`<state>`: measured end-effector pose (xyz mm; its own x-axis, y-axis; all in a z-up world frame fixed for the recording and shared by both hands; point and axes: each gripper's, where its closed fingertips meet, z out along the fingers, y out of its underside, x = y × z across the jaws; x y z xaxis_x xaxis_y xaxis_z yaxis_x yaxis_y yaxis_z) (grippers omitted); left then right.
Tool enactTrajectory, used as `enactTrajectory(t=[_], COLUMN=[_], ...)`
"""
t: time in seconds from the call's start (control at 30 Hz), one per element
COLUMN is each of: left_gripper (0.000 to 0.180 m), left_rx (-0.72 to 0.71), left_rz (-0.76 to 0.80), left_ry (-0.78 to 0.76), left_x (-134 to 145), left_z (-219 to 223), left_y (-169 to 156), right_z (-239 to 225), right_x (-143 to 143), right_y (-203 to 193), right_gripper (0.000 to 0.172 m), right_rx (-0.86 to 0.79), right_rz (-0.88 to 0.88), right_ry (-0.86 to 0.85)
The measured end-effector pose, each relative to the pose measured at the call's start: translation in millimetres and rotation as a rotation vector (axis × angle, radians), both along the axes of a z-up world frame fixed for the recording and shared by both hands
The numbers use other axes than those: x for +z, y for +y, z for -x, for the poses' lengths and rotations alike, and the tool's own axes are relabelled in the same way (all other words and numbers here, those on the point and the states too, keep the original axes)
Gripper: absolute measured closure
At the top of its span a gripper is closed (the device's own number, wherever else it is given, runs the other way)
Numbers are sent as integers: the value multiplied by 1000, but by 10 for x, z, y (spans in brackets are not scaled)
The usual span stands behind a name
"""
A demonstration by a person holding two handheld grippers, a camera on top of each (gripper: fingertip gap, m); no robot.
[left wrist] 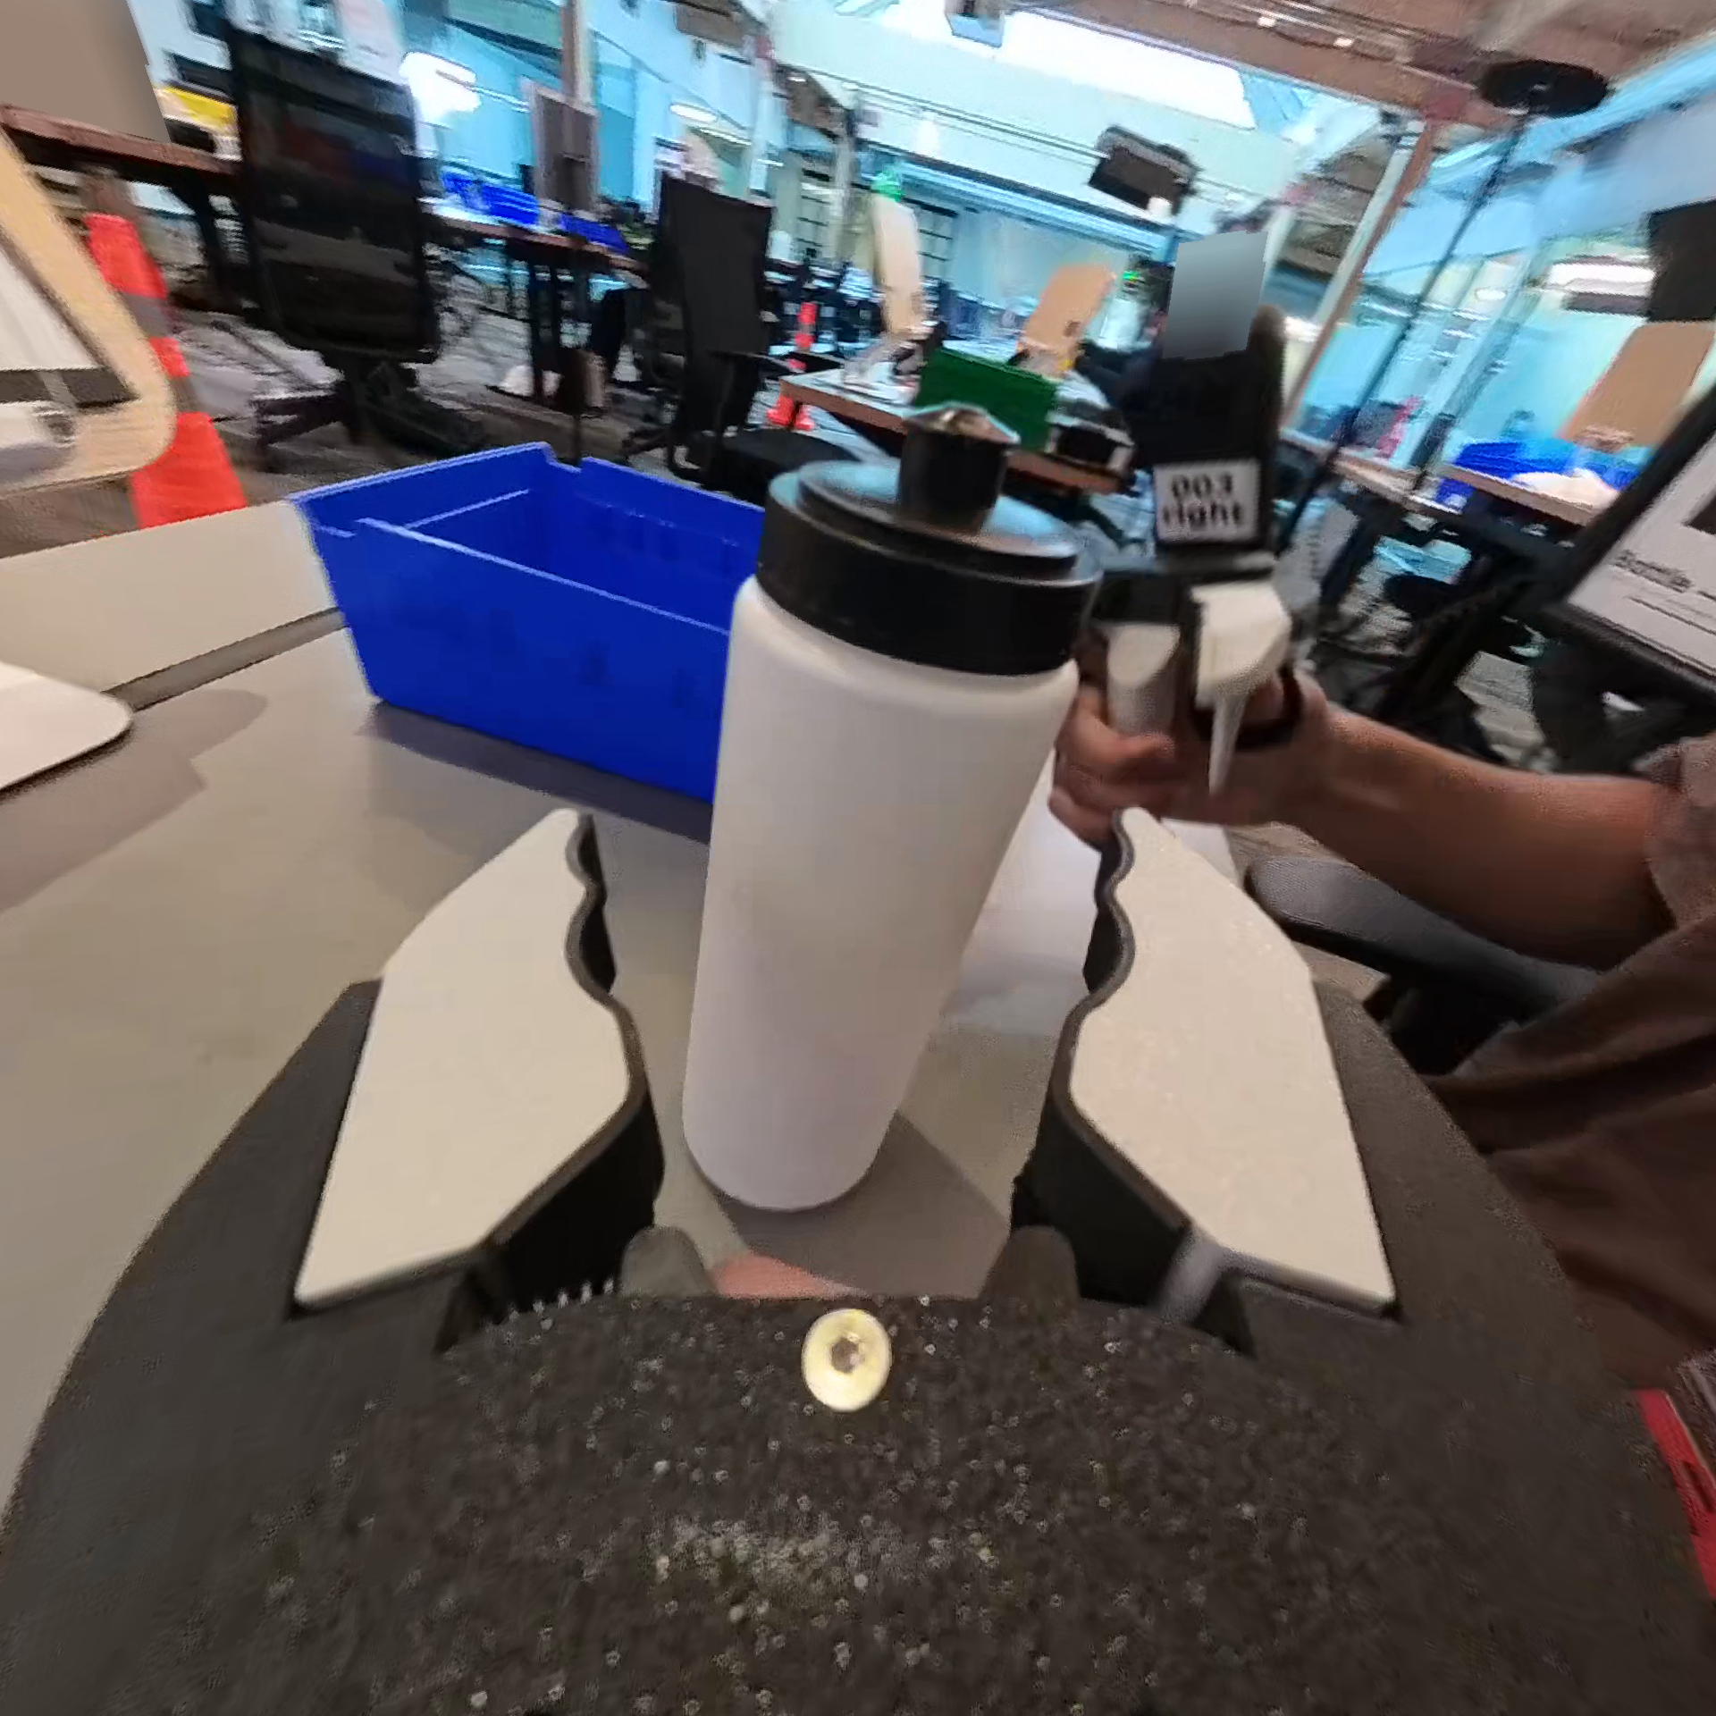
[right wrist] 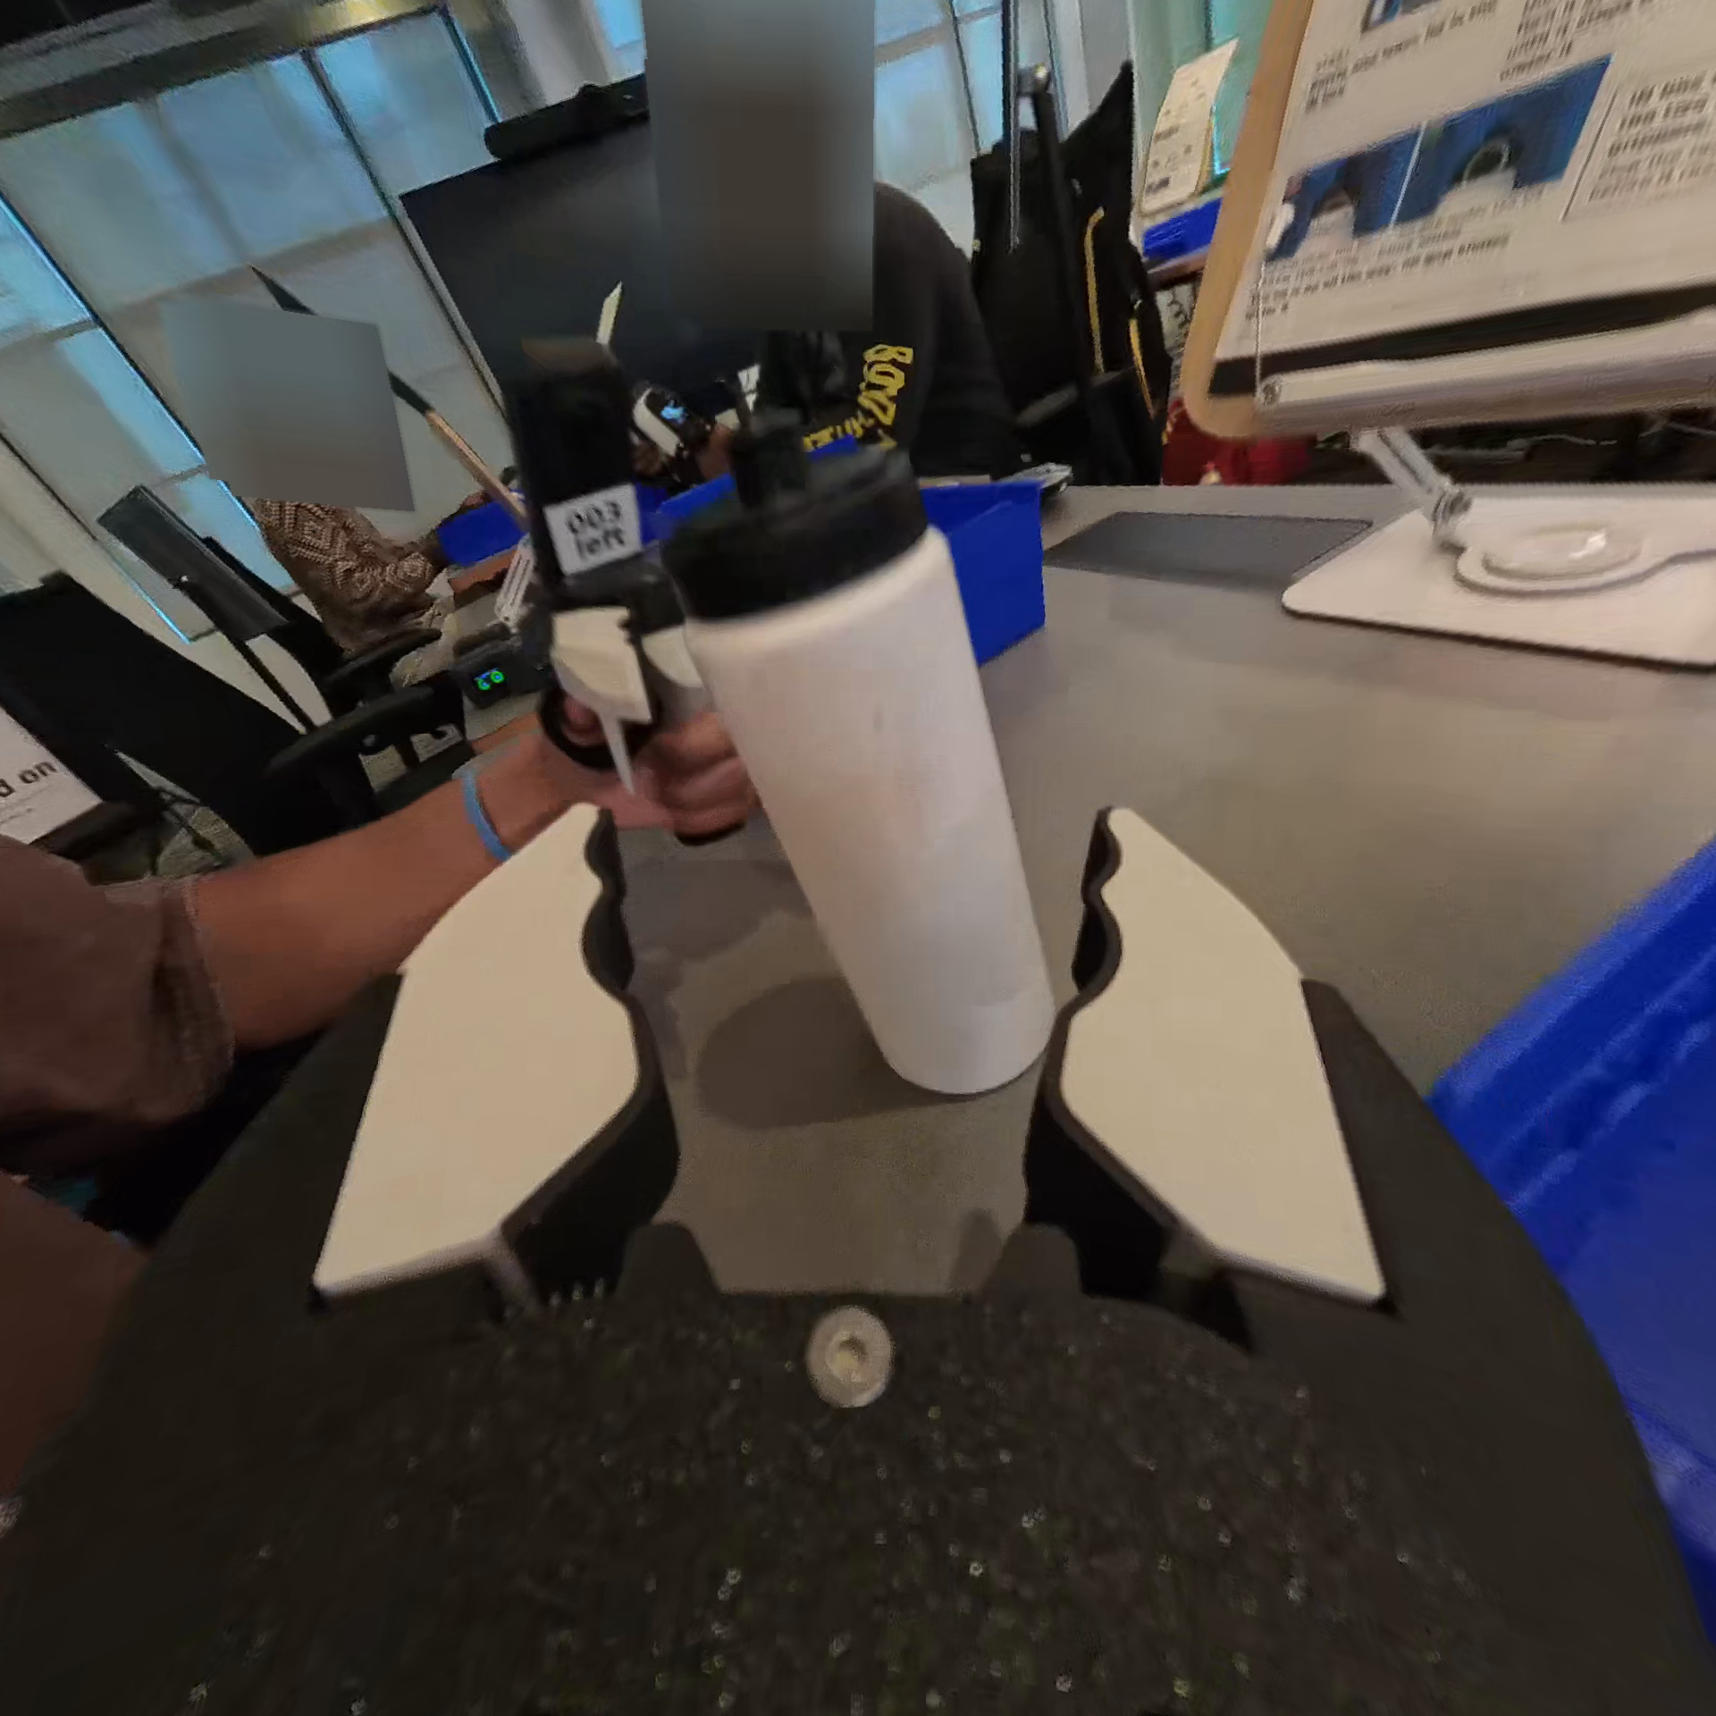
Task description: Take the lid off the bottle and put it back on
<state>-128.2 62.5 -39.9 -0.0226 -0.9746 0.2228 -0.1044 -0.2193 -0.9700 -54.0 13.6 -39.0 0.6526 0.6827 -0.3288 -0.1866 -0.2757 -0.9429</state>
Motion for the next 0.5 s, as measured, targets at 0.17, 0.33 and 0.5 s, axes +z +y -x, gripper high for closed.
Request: enactTrajectory(t=[0.17,0.33,0.5], left_gripper=[78,84,93], left_rx=[104,142,174], left_rz=[23,155,105], left_ry=[23,-44,-23], left_x=[-156,-352,-386], left_z=[342,579,633], left_y=[-432,-864,-820], right_z=[335,643,729], right_x=[-337,-438,-449], right_y=[210,571,654], right_gripper=[75,76,83], right_rx=[-6,62,111], right_rz=[-33,-19,-23], right_ry=[-124,-100,-176])
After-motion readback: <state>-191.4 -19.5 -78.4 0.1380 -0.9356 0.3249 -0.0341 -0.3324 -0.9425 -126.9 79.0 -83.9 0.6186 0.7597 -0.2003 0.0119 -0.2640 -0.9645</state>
